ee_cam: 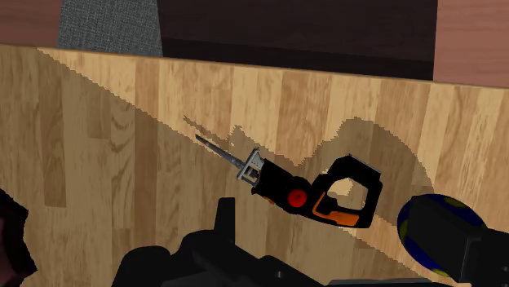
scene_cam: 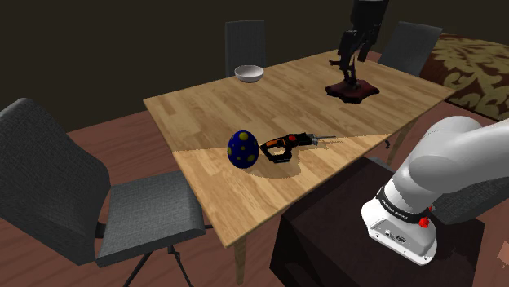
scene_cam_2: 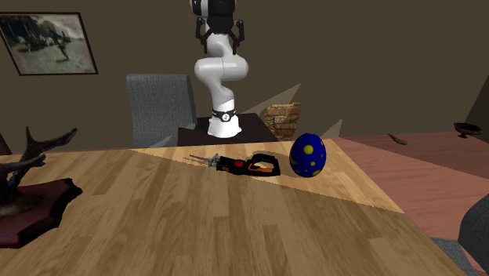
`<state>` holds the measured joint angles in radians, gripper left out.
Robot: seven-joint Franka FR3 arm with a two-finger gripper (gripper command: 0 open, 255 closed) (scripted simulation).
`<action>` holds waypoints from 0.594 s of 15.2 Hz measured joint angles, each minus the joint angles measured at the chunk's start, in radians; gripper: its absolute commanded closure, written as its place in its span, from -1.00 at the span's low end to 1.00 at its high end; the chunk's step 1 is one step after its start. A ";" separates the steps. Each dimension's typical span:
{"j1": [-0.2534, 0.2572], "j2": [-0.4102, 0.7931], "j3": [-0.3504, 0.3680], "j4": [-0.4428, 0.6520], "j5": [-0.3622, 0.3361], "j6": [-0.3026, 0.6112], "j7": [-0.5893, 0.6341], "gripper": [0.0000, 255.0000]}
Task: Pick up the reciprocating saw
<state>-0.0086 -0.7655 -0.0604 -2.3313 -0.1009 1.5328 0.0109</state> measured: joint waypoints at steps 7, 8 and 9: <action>0.023 0.042 -0.031 -0.131 -0.037 0.166 -0.084 -1.00; 0.025 0.047 -0.042 -0.160 -0.047 0.199 -0.105 -1.00; 0.029 0.067 -0.050 -0.179 -0.056 0.237 -0.122 -1.00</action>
<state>0.0202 -0.6987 -0.1102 -2.5104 -0.1566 1.7701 -0.1111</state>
